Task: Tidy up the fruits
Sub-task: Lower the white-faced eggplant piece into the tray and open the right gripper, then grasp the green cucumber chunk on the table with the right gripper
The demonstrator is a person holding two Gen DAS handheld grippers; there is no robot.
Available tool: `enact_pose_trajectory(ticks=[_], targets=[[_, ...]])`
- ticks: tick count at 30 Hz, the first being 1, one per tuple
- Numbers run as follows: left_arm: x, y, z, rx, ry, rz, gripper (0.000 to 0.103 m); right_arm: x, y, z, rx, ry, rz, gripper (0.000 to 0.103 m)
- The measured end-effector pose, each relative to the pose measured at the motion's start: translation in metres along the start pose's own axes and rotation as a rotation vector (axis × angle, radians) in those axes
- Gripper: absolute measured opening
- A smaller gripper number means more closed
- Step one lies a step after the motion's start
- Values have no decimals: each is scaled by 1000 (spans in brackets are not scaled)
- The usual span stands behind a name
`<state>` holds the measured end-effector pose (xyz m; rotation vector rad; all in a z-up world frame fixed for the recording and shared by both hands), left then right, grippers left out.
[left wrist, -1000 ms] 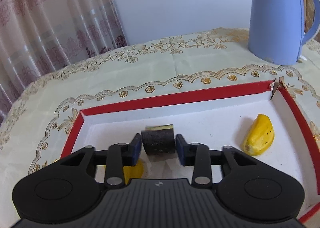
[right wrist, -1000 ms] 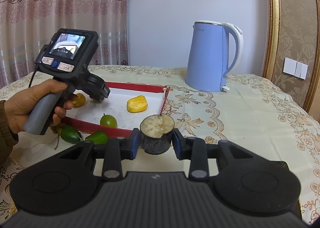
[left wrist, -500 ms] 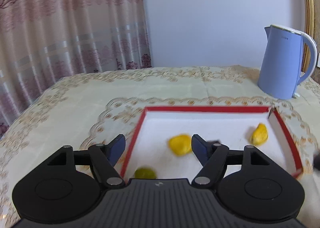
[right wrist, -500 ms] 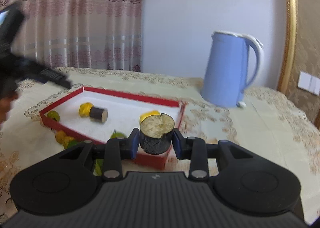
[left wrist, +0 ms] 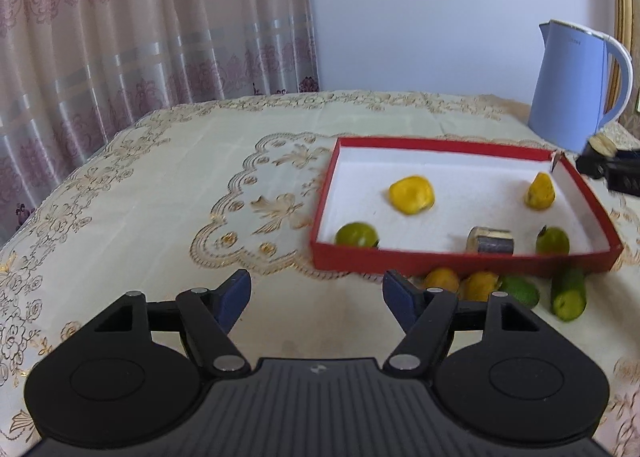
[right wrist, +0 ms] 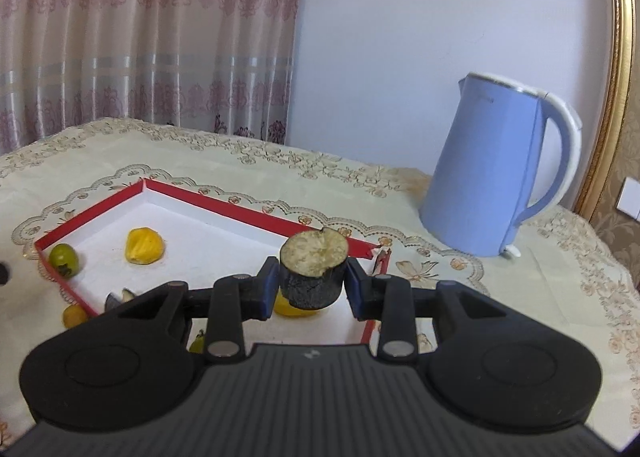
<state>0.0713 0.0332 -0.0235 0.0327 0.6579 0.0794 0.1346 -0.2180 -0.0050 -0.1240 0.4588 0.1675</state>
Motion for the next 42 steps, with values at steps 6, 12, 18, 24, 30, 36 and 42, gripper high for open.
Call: enact_pose_trajectory(ticks=[6, 12, 18, 24, 30, 36, 42], targets=[[0, 3, -7, 4, 2, -20, 73, 34, 1, -12, 26, 71, -4, 33], [-1, -4, -10, 18, 0, -58, 73, 48, 2, -25, 36, 123, -15, 46], [1, -9, -11, 15, 6, -92, 73, 2, -5, -15, 52, 26, -41, 51], [2, -13, -11, 11, 8, -112, 72, -56, 20, -38, 1, 9, 52, 51], [1, -24, -12, 36, 9, -124, 72, -61, 51, -68, -90, 86, 169, 51], [-3, -28, -15, 64, 4, -116, 73, -44, 58, -76, -89, 119, 204, 51], [-4, -30, -14, 68, 5, -118, 73, -26, 69, -79, -113, 144, 249, 47]])
Point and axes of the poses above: each gripper's, at about its wrist camera, not at the fingertips, and x roughly the way its jaws point, y to its left, z to its top, the point moved 7 cm from there along x, roughly the way its jaws point, and after that the axes turned 2 degrees about -x, right-handed, at the moved point
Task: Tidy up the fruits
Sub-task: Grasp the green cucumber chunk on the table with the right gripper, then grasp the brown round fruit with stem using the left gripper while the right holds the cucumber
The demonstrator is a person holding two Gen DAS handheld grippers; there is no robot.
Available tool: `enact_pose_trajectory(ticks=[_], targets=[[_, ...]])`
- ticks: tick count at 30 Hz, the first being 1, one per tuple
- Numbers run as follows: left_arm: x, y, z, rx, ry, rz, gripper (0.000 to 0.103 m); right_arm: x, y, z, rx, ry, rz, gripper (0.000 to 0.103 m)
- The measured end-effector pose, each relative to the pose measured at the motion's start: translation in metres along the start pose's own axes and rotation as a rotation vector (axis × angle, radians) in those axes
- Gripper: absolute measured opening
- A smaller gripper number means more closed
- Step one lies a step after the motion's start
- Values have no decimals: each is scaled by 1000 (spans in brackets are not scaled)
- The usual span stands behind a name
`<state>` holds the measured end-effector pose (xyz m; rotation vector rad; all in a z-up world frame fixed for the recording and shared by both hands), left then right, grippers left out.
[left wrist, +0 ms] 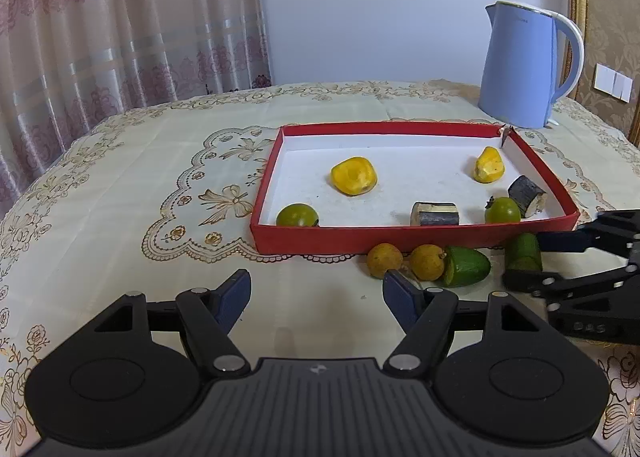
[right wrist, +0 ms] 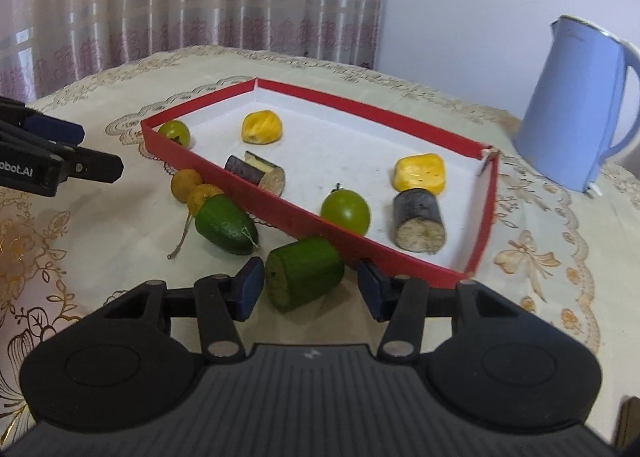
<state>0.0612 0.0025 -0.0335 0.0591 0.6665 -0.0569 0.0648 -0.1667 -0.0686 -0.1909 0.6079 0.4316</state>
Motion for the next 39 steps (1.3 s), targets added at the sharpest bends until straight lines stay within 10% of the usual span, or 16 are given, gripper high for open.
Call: enact_pose_trajectory(ticks=[7, 24, 39], targets=[[-1, -3, 0, 2, -2, 3, 72, -7, 4, 0, 21, -23, -20, 32], [5, -13, 3, 17, -57, -65, 72, -69, -9, -17, 183, -127, -123, 32], [54, -18, 13, -105, 66, -80, 64, -68, -5, -23, 195, -122, -118, 32]])
Point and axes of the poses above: each gripper's, at about its wrist camera, not at the fingertips, and x roughly the way its jaws point, y to its left, z to its top, the point moved 7 cm from there along x, roughly the way its jaws point, and after that the axes turned 2 degrees about -x, right-handed, at the moved point
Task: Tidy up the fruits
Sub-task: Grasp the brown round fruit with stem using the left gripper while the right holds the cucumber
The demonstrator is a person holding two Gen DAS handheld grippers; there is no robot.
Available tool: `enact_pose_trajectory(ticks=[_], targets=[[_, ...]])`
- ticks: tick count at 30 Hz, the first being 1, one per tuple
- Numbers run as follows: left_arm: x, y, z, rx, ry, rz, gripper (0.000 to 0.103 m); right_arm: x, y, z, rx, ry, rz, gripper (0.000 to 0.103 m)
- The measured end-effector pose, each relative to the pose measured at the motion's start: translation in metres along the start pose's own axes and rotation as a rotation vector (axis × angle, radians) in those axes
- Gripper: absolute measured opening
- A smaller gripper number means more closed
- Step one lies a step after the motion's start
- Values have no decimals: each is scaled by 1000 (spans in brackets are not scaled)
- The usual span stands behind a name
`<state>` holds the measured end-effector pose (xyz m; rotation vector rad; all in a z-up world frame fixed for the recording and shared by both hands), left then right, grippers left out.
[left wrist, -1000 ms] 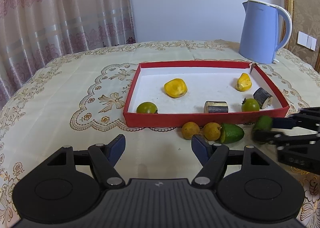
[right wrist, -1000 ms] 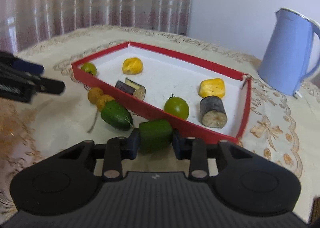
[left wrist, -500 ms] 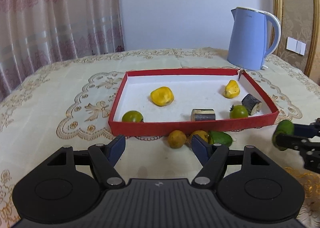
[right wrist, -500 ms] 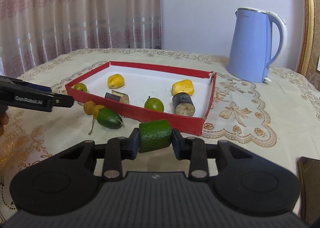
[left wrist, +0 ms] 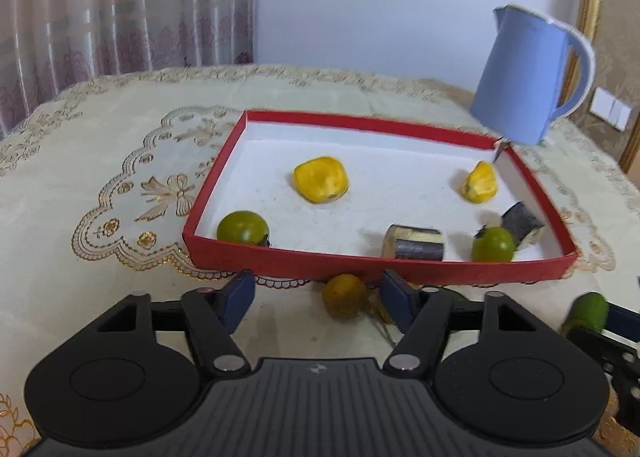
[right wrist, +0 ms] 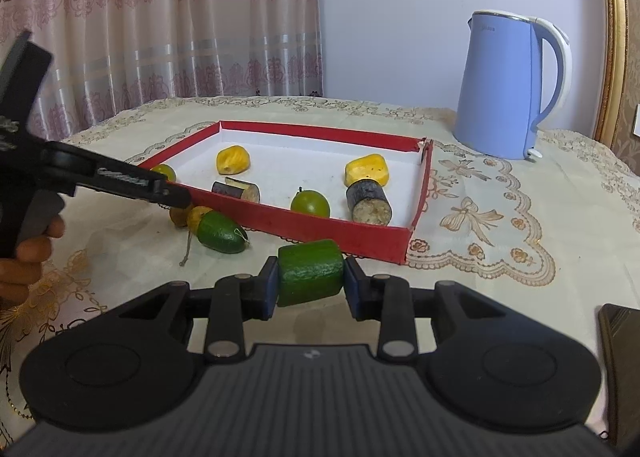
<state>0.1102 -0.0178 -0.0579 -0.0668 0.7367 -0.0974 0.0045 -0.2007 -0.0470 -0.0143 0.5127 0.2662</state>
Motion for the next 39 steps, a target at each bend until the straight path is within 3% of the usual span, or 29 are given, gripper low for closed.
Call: enact_pose_trajectory(ticks=[4, 5, 7, 12, 20, 23, 26, 31, 34, 36, 39], targets=[[9, 2, -1, -55, 43, -13, 59, 0, 0, 0, 4, -1, -1, 32], [9, 2, -2, -55, 47, -18, 55, 0, -1, 0, 6, -1, -1, 32], [3, -1, -2, -41, 44, -35, 38, 0, -1, 0, 7, -1, 1, 32], [-20, 5, -10, 18, 20, -10, 28, -5, 1, 3, 2, -17, 12, 32], [-25, 9, -4, 15, -5, -56, 28, -5, 1, 4, 14, -24, 25, 32], [-14, 3, -8, 31, 32, -37, 28, -6, 2, 2, 12, -18, 23, 32], [-17, 4, -13, 72, 14, 19, 28, -7, 0, 1, 15, -19, 18, 32], [-22, 9, -20, 103, -2, 20, 29, -4, -2, -1, 21, -14, 16, 32], [-19, 13, -24, 110, 9, 25, 33, -3, 2, -2, 19, -11, 23, 32], [-17, 13, -30, 87, 40, -35, 42, -4, 3, -1, 15, -14, 25, 32], [-15, 13, -34, 82, 35, -38, 44, -3, 1, -1, 18, -12, 17, 32]])
Point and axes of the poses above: each gripper's, at about its wrist camera, not at the fingertips, and x roughly the way its jaws point, y to its left, z to its top, the point moved 7 cm from there along x, roughly the way its jaws point, and after that the axes turned 2 degrees about -x, right-handed, at the moved point
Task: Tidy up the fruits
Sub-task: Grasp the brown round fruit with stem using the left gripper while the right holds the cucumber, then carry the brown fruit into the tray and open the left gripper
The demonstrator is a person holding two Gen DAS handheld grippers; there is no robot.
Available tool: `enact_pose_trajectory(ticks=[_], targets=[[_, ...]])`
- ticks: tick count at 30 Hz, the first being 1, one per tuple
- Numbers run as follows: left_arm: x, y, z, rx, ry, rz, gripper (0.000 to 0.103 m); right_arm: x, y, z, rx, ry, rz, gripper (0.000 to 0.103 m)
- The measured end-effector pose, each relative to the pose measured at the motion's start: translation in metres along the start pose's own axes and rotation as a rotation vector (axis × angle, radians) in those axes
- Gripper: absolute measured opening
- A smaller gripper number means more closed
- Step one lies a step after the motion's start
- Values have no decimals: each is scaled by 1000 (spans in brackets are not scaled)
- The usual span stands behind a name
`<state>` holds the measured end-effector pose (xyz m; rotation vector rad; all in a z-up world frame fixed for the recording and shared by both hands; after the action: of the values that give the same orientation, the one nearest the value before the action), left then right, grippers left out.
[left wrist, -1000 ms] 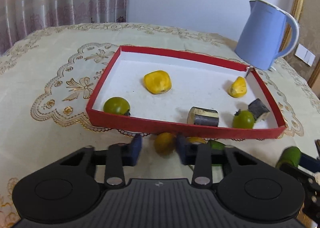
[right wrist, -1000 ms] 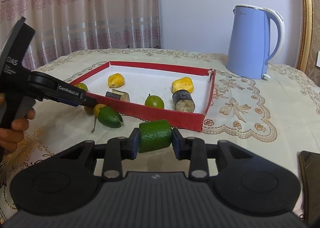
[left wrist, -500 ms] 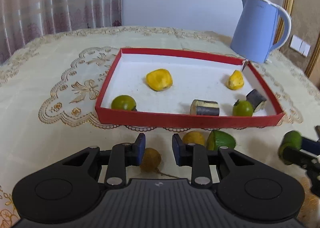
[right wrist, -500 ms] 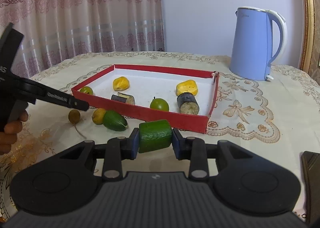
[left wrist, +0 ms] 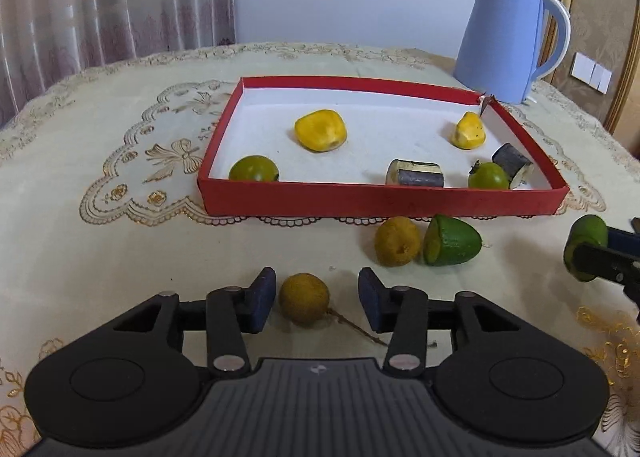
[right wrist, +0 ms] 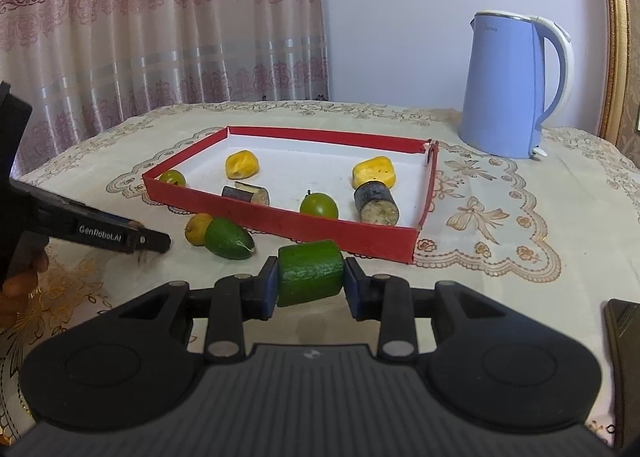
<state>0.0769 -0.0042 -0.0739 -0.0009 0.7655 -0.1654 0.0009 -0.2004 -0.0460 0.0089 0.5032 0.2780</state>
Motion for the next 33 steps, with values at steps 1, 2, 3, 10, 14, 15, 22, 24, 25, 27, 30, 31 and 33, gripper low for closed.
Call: enact_pose_trajectory(ticks=[1, 2, 3, 10, 14, 15, 22, 24, 25, 27, 30, 31, 33], targets=[[0, -1, 0, 4, 0, 6, 44, 0, -1, 0, 0, 2, -2, 32], [0, -1, -1, 5, 1, 14, 42, 0, 0, 0, 1, 4, -3, 32], [-1, -1, -1, 7, 0, 21, 31, 0, -1, 0, 0, 2, -2, 32], [-11, 1, -2, -7, -1, -7, 24, -1, 0, 1, -1, -6, -3, 32], [-14, -2, 3, -3, -17, 1, 24, -6, 3, 3, -6, -17, 0, 32], [-15, -2, 4, -4, -19, 3, 24, -7, 3, 3, -6, -19, -1, 32], [-14, -3, 10, -2, -15, 43, 25, -14, 4, 5, -8, -29, -5, 32], [-14, -3, 16, -2, -20, 54, 25, -16, 5, 5, -9, -33, -5, 32], [-15, -4, 19, 1, -26, 61, 25, -16, 5, 5, -8, -35, -5, 32], [-15, -5, 27, 12, -41, 76, 25, -17, 6, 6, -7, -37, -4, 32], [-12, -8, 39, 26, -59, 98, 25, -19, 5, 6, -4, -39, -8, 32], [-12, -10, 42, 31, -65, 98, 25, -19, 4, 7, -3, -40, -10, 32], [-11, -13, 48, 39, -73, 102, 24, -21, 4, 7, -2, -43, -13, 32]])
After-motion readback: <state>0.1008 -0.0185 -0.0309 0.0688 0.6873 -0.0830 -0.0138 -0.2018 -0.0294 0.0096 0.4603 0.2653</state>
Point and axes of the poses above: each gripper's, at about its wrist camera, not at the fingertips, and x roughly the way its jaws point, y to its left, z to its top, the point moved 7 cm from there along x, roughly the way its jaws point, and after that the axes turned 2 degrees about -x, right-handed, at the moved point
